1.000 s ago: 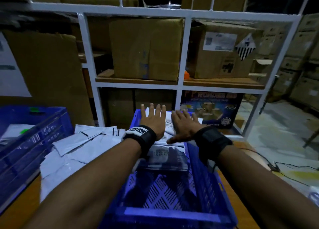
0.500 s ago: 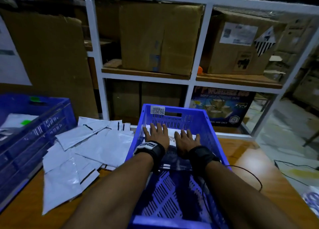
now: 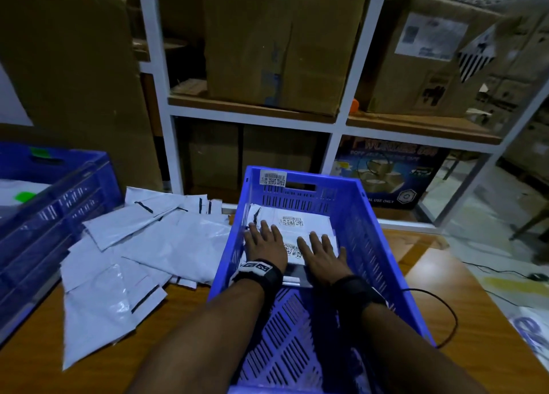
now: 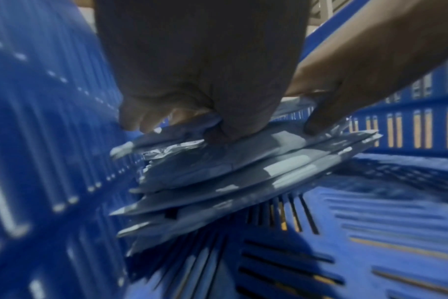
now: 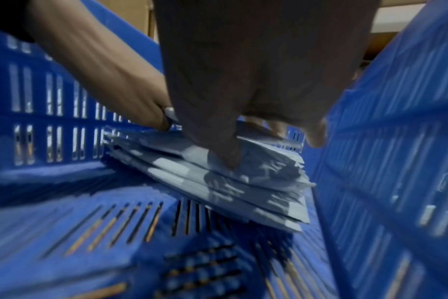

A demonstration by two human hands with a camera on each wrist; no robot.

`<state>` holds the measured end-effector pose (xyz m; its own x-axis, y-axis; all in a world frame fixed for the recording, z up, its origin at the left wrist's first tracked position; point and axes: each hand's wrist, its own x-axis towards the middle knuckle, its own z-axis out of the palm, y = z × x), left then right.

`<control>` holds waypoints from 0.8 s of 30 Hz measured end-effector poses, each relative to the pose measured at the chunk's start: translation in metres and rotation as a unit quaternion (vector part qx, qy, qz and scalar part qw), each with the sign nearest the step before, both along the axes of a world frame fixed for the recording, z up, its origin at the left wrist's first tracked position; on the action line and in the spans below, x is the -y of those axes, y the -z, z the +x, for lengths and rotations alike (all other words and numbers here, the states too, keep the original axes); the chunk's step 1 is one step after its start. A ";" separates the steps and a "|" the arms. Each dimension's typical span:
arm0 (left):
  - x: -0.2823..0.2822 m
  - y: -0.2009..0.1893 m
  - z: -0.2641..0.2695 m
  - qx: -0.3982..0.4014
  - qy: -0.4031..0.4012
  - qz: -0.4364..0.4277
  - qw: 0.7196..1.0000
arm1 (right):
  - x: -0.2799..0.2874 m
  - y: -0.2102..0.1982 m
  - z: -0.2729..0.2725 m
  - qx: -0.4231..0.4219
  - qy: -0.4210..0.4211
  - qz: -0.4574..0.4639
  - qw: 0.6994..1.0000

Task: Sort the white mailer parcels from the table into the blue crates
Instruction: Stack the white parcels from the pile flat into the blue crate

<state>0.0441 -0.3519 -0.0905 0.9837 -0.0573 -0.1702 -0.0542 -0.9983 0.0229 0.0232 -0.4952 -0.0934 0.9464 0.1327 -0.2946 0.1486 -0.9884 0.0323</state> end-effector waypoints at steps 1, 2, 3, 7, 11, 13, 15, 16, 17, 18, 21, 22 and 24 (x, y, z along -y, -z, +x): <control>0.001 -0.002 -0.001 -0.006 -0.005 0.004 1.000 | 0.001 0.000 -0.001 -0.008 0.000 0.005 1.000; 0.002 -0.003 -0.003 -0.014 -0.007 0.009 1.000 | 0.002 0.001 -0.003 -0.015 0.002 0.012 1.000; 0.004 -0.005 -0.006 -0.025 -0.001 0.017 1.000 | 0.003 0.001 -0.004 -0.020 0.003 0.018 1.000; 0.011 0.000 -0.014 -0.086 0.080 0.043 0.992 | -0.001 0.002 -0.004 -0.032 0.006 0.038 0.999; 0.006 0.016 -0.013 -0.102 0.100 0.034 0.989 | -0.007 0.006 -0.001 -0.033 0.008 0.052 0.998; 0.005 0.018 -0.013 -0.098 0.100 0.037 0.990 | -0.007 0.008 -0.001 -0.034 0.005 0.052 0.998; 0.006 0.021 -0.013 -0.093 0.097 0.042 0.990 | -0.004 0.010 -0.001 -0.035 0.000 0.049 0.998; 0.006 0.023 -0.013 -0.088 0.099 0.042 0.990 | -0.003 0.010 -0.001 -0.036 -0.001 0.049 0.998; 0.005 0.027 -0.013 -0.084 0.101 0.039 0.991 | -0.001 0.011 0.000 -0.036 -0.003 0.048 0.998; 0.003 0.031 -0.013 -0.081 0.104 0.033 0.991 | 0.000 0.013 0.000 -0.037 -0.004 0.048 0.998; -0.001 0.040 -0.014 -0.074 0.109 0.014 0.991 | 0.005 0.019 0.002 -0.044 -0.002 0.048 0.998; -0.002 0.041 -0.015 -0.072 0.109 0.013 0.991 | 0.006 0.023 0.002 -0.044 -0.001 0.047 0.998; -0.003 0.042 -0.015 -0.069 0.107 0.016 0.992 | 0.006 0.028 0.003 -0.042 0.001 0.045 0.998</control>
<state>0.0289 -0.3491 -0.1330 0.9166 -0.2548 -0.3082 -0.2634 -0.9646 0.0140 0.0261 -0.5015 -0.1216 0.9191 0.1602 -0.3599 0.1449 -0.9870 -0.0692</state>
